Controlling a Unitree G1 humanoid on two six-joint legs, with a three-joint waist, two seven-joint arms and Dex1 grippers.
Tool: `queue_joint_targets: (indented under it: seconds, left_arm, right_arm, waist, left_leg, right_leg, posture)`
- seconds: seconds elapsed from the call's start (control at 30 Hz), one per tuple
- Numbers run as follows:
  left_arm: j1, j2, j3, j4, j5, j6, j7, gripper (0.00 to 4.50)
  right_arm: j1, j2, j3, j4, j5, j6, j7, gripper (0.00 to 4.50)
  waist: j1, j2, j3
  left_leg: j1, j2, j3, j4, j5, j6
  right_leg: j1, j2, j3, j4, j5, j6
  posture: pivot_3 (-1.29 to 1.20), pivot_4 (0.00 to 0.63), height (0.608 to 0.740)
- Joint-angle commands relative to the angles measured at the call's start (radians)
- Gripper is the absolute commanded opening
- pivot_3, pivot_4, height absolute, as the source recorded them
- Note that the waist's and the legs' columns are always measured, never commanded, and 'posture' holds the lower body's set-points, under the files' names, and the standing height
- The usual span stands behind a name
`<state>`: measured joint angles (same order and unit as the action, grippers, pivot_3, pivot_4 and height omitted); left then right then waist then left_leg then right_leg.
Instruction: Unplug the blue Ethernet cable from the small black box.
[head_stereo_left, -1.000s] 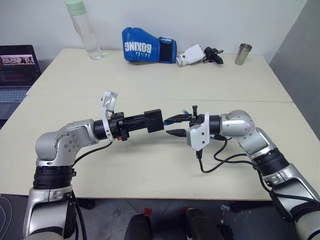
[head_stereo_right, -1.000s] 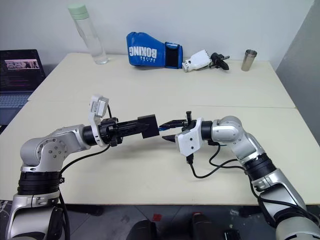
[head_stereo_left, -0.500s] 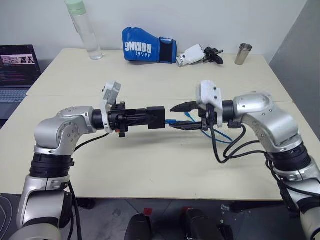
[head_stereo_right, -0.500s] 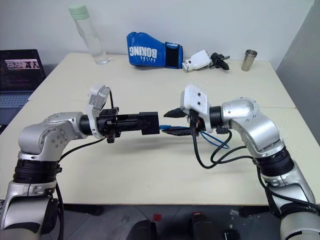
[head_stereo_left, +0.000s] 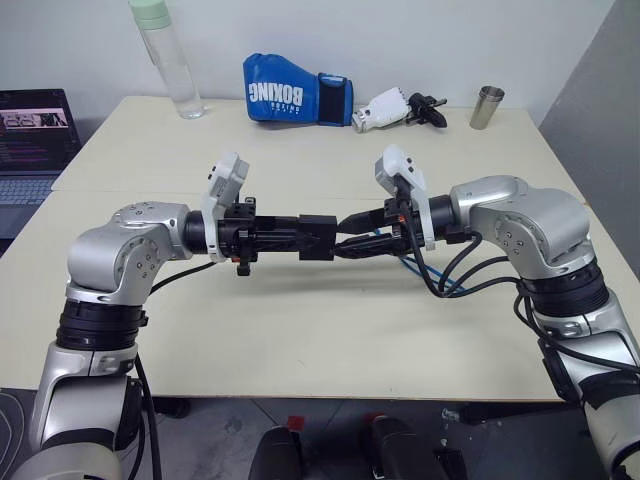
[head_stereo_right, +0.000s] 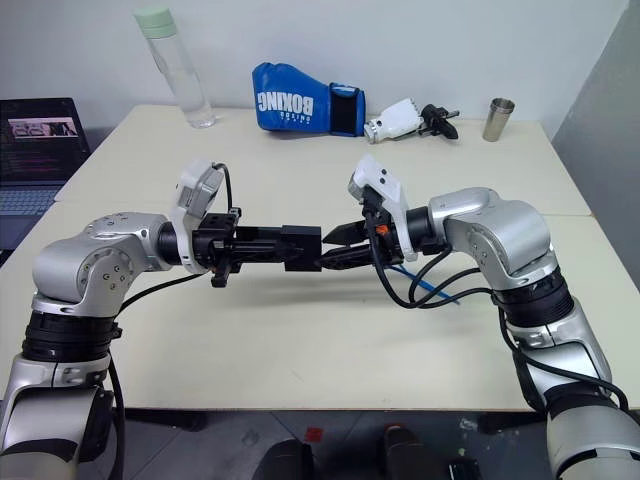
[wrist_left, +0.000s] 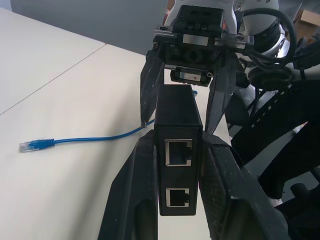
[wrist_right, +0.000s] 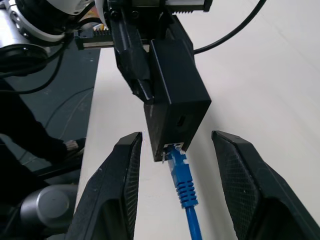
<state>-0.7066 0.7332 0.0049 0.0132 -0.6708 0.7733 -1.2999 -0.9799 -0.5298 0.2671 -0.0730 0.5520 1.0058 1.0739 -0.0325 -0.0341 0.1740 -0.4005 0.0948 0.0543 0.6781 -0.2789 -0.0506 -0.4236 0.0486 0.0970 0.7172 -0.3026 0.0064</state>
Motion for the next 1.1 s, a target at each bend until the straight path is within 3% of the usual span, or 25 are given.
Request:
queue_joint_targets:
  seconds: [0.03, 0.6, 0.7, 0.93, 1.1]
  left_arm:
    - [-0.015, 0.018, 0.012, -0.036, -0.004, -0.013, -0.012, 0.76]
    - [-0.012, 0.017, 0.009, -0.054, -0.007, -0.013, -0.017, 0.76]
    - [-0.01, 0.019, 0.008, -0.059, -0.006, -0.013, -0.019, 0.76]
    - [-0.006, 0.025, 0.003, -0.068, -0.001, -0.013, -0.027, 0.76]
    - [-0.004, 0.022, -0.008, -0.081, 0.001, -0.014, -0.03, 0.76]
  right_arm:
    - [-0.038, -0.014, 0.005, 0.008, 0.008, -0.012, 0.055, 2.33]
    - [-0.058, -0.012, 0.041, 0.102, -0.053, -0.065, 0.132, 2.33]
    - [-0.06, -0.01, 0.041, 0.104, -0.055, -0.059, 0.142, 1.86]
    - [-0.068, -0.007, 0.04, 0.105, -0.052, -0.042, 0.155, 0.11]
    - [-0.072, -0.007, 0.043, 0.106, -0.051, -0.028, 0.165, 0.03]
  waist:
    - [0.0, 0.0, 0.0]
    - [0.0, 0.0, 0.0]
    - [0.0, 0.0, 0.0]
    - [0.0, 0.0, 0.0]
    - [0.0, 0.0, 0.0]
  left_leg:
    - [0.0, 0.0, 0.0, 0.0, 0.0, 0.0]
    - [0.0, 0.0, 0.0, 0.0, 0.0, 0.0]
    - [0.0, 0.0, 0.0, 0.0, 0.0, 0.0]
    - [0.0, 0.0, 0.0, 0.0, 0.0, 0.0]
    - [0.0, 0.0, 0.0, 0.0, 0.0, 0.0]
  right_leg:
    - [0.0, 0.0, 0.0, 0.0, 0.0, 0.0]
    - [0.0, 0.0, 0.0, 0.0, 0.0, 0.0]
    - [0.0, 0.0, 0.0, 0.0, 0.0, 0.0]
    - [0.0, 0.0, 0.0, 0.0, 0.0, 0.0]
    - [0.0, 0.0, 0.0, 0.0, 0.0, 0.0]
  posture:
    - [0.0, 0.15, 0.74]
    - [0.0, 0.15, 0.74]
    - [0.0, 0.15, 0.74]
    - [0.0, 0.15, 0.74]
    - [0.0, 0.15, 0.74]
